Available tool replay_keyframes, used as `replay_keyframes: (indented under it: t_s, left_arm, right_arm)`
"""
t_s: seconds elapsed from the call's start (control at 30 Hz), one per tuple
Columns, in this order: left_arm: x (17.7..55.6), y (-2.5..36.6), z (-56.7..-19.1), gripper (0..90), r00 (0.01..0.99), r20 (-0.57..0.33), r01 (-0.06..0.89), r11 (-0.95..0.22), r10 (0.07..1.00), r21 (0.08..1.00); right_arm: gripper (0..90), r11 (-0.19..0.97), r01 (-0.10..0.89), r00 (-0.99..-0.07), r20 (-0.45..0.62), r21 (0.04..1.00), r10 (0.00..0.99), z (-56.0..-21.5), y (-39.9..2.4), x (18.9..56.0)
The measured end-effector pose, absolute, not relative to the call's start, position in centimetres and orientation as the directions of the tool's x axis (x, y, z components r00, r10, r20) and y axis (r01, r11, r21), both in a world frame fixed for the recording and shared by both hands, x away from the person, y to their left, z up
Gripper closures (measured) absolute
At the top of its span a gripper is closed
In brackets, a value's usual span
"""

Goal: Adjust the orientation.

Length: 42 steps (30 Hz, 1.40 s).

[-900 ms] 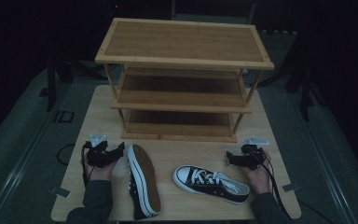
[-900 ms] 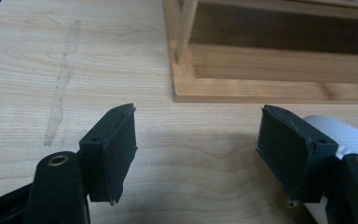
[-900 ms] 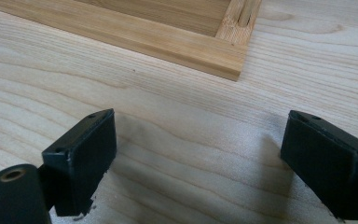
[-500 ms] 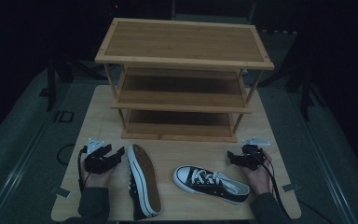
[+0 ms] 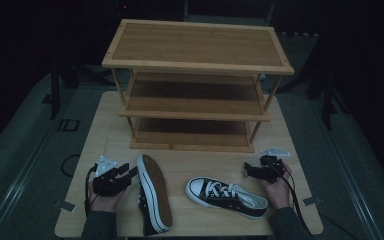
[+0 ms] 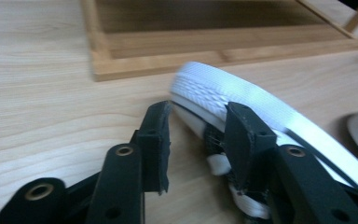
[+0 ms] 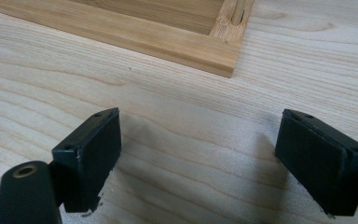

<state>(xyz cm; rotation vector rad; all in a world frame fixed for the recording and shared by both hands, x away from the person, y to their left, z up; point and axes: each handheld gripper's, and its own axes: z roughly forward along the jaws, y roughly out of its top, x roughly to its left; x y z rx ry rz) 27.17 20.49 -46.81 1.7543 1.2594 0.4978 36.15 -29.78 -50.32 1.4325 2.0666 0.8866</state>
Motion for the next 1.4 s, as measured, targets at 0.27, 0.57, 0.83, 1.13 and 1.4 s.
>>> replay_keyframes:
  t_s: [0.27, 0.57, 0.83, 1.13, 1.4]
  left_arm:
    - [27.3, 19.6, -46.5, 66.3, 0.441, -0.166, 0.510, -0.094, 0.882, 0.855]
    - [27.9, 17.7, -45.4, 69.5, 0.494, -0.136, 0.477, -0.136, 0.859, 0.868]
    - [28.6, 15.4, -44.5, 70.9, 0.535, -0.116, 0.459, -0.173, 0.837, 0.871]
    - [29.6, 12.8, -43.9, 70.8, 0.565, -0.090, 0.459, -0.222, 0.820, 0.860]
    - [29.9, 11.0, -44.3, 66.5, 0.584, -0.064, 0.458, -0.264, 0.809, 0.849]
  right_arm:
    - [13.8, 0.246, 0.635, -0.344, -0.017, 0.733, 0.939, -50.3, -29.8, 36.1]
    - [13.8, 0.246, 0.635, -0.344, -0.017, 0.732, 0.939, -50.3, -29.8, 36.1]
    - [13.8, 0.245, 0.636, -0.344, -0.016, 0.732, 0.939, -50.3, -29.8, 36.1]
    - [13.8, 0.246, 0.635, -0.345, -0.016, 0.732, 0.939, -50.3, -29.8, 36.1]
    - [13.9, 0.246, 0.635, -0.345, -0.016, 0.732, 0.938, -50.3, -29.8, 36.1]
